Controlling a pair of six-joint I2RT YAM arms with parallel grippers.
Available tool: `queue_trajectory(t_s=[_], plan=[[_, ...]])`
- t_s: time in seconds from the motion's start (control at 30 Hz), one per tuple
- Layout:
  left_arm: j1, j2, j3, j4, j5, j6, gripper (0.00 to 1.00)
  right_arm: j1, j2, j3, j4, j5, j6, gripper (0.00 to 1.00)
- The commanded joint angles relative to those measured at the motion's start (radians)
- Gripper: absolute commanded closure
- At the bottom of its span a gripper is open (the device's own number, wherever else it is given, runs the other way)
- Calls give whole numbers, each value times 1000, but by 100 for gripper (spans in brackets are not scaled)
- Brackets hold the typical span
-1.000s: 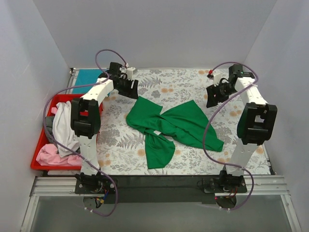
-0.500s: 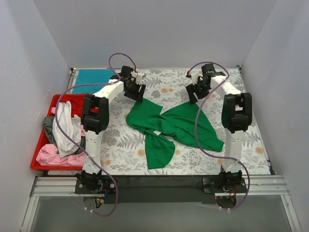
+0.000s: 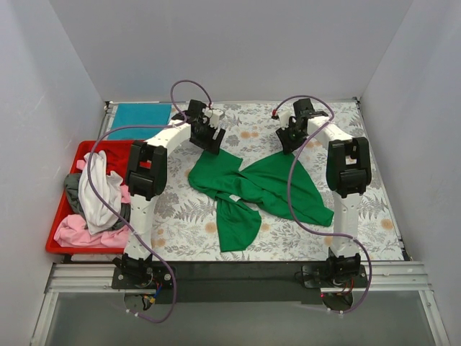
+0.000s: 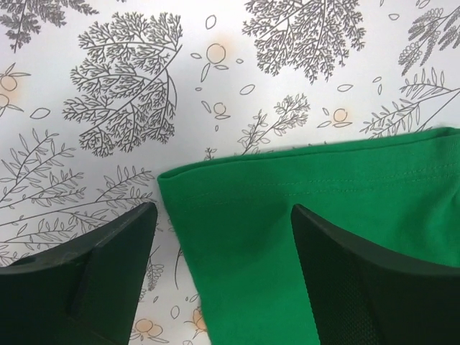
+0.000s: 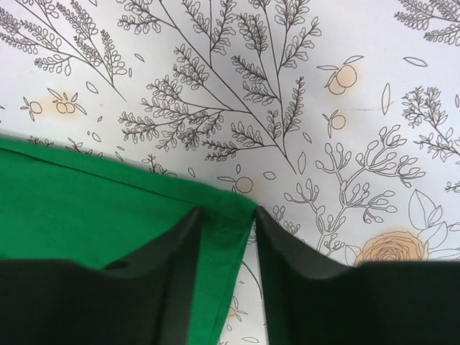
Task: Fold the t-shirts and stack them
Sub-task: Flatten the tshirt out
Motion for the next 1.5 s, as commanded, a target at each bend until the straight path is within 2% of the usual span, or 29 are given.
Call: queue_trajectory(t_s=[0.0,0.03,0.07,0.1,0.17,0.23,0.27,0.3,0.4,0.43,0.5,0.57,0.63,0.7,0.83,0.87,0.93,0.97,1.0,1.07,1.1,1.13,1.17,1.23,1.27,1.3,1.37,1.4,1.47], plan=[[-12,17,-16,-15,22,-12,28,4,-21,-45,-2,-12,-16,62],[-13,25,-14,-35,46,-12,34,4,-21,-51,-5,-15,-16,75],[-16,28,-14,-43,55,-12,40,4,-27,-57,-2,-15,-17,83],[-16,25,-14,-43,70,-18,57,5,-31,-60,-2,-11,-19,98],[-13,34,13,-44,75,-29,81,0,-48,-66,-2,11,-20,99],[3,60,128,-64,63,-41,100,-13,-65,-60,0,23,-26,99],[16,66,177,-70,83,-52,100,-22,-70,-55,-2,37,-26,99],[34,69,298,-90,118,-78,100,-45,-76,-48,-2,39,-28,99],[82,31,450,-110,265,-101,100,-102,-90,-15,-5,48,-33,99],[89,5,492,-107,305,-110,100,-118,-102,-9,-5,49,-43,99],[95,-121,483,-89,473,-119,100,-139,-111,7,-16,60,-57,99],[96,-228,405,-86,654,-145,100,-167,-128,9,-23,65,-69,99],[88,-390,319,-99,777,-167,100,-182,-145,5,-28,65,-77,99],[56,-560,190,-165,857,-121,100,-182,-157,-8,-29,69,-83,99],[-113,-812,-3,-294,923,-31,100,-223,-185,-22,-31,69,-92,99],[-147,-849,-82,-376,946,9,100,-225,-188,-23,-33,75,-95,99],[-277,-952,-172,-469,950,58,100,-227,-192,-23,-36,82,-102,99],[-314,-984,-222,-512,941,92,100,-228,-192,-22,-37,85,-103,99],[-349,-1027,-346,-585,924,174,100,-228,-195,-20,-40,86,-106,99],[-418,-1145,-458,-619,850,230,100,-228,-197,-14,-46,88,-106,99],[-429,-1173,-547,-635,817,256,94,-228,-199,-14,-48,85,-106,99],[-444,-1193,-572,-635,784,288,81,-228,-200,-12,-49,82,-103,99],[-444,-1212,-589,-635,722,302,64,-228,-199,-12,-52,77,-102,99],[-444,-1209,-589,-610,652,289,59,-228,-199,-14,-57,71,-100,99],[-438,-1196,-588,-546,547,257,58,-228,-199,-20,-65,62,-100,99],[-438,-1187,-586,-512,507,217,58,-228,-199,-25,-66,59,-102,99],[-322,-1160,-585,-462,534,172,59,-228,-199,-32,-74,52,-108,99],[-188,-1106,-589,-378,535,130,59,-228,-200,-37,-77,51,-112,99],[-62,-1013,-567,-316,542,32,59,-228,-209,-45,-83,40,-126,99]])
